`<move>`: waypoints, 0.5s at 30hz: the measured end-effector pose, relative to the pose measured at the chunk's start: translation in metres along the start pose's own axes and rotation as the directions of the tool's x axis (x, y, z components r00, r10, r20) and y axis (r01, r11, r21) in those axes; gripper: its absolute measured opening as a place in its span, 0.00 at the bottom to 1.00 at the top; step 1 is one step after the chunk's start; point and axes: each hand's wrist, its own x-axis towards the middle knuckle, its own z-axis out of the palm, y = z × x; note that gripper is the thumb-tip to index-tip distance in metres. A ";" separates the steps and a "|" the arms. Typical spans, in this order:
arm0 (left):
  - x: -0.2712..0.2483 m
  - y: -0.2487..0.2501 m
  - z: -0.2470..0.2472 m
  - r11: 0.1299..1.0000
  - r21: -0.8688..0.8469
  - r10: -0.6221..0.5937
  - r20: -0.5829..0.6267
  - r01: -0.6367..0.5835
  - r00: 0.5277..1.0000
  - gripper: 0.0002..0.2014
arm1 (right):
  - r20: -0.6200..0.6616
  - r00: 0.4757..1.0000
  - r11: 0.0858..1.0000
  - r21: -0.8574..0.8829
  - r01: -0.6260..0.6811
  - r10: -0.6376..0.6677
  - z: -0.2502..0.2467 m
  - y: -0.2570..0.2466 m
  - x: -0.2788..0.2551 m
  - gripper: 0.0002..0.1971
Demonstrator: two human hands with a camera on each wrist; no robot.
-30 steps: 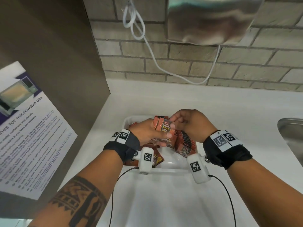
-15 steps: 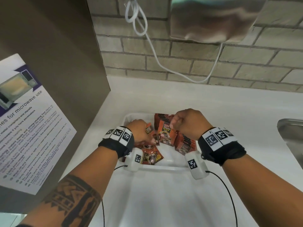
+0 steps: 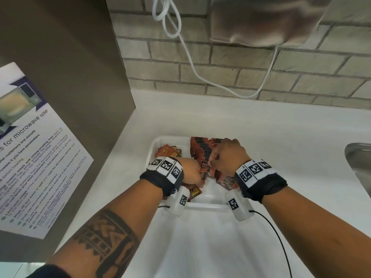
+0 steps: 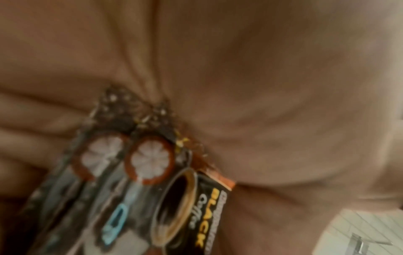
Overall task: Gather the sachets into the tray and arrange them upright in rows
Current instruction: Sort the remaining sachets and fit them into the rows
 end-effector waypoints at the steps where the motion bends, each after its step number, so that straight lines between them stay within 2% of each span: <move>1: 0.003 0.001 0.000 1.000 0.012 -0.003 0.004 0.003 1.000 0.18 | 0.008 1.000 1.000 -0.017 -0.001 0.001 0.001 0.000 0.000 0.08; 10: 0.013 0.007 0.003 0.998 0.058 -0.030 -0.003 0.030 1.000 0.15 | 0.032 0.999 0.998 -0.059 0.006 -0.004 0.004 0.003 0.003 0.07; 15: 0.014 0.008 0.002 1.000 0.010 -0.029 -0.006 0.029 1.000 0.17 | 0.036 0.999 1.000 -0.019 0.005 -0.004 0.003 0.003 0.006 0.05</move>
